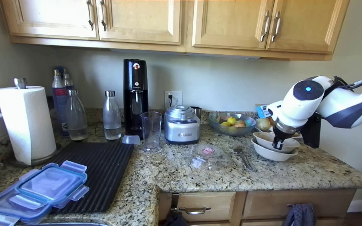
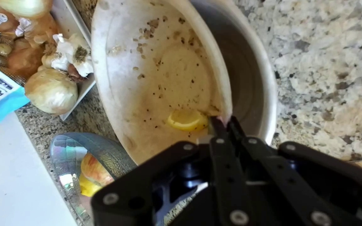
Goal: Put the bowl on the right on top of the bowl on the left, place the silver forks in the topmost bowl
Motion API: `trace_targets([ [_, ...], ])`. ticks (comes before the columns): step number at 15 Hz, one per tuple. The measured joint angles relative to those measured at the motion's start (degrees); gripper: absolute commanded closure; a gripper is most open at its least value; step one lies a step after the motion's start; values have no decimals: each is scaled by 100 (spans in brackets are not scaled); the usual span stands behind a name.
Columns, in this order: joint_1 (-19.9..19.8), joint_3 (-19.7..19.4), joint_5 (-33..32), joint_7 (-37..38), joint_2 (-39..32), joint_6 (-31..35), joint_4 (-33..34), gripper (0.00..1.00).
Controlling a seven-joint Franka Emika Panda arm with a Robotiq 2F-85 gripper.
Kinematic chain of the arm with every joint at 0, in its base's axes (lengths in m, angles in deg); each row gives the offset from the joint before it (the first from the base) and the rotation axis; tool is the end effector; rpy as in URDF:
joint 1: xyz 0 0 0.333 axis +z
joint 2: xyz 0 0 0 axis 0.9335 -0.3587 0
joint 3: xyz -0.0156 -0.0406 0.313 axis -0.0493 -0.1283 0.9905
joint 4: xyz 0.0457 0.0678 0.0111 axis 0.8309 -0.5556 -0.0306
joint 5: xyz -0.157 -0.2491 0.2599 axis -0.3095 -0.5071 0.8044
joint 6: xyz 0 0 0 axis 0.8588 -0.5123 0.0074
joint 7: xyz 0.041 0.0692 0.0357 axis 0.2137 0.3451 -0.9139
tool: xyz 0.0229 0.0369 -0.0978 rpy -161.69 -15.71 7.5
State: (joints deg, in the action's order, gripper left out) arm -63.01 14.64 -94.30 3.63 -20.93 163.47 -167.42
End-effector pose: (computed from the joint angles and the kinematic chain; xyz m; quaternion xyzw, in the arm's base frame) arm 0.4627 0.0887 0.2033 0.8899 0.3057 0.1685 0.2935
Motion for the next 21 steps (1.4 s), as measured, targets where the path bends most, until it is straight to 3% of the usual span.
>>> trace_targets([
  [12, 82, 107, 1, 4, -207, -19, 128, 95],
  [21, 68, 153, 11, 4, -207, -584, 9, 95],
])
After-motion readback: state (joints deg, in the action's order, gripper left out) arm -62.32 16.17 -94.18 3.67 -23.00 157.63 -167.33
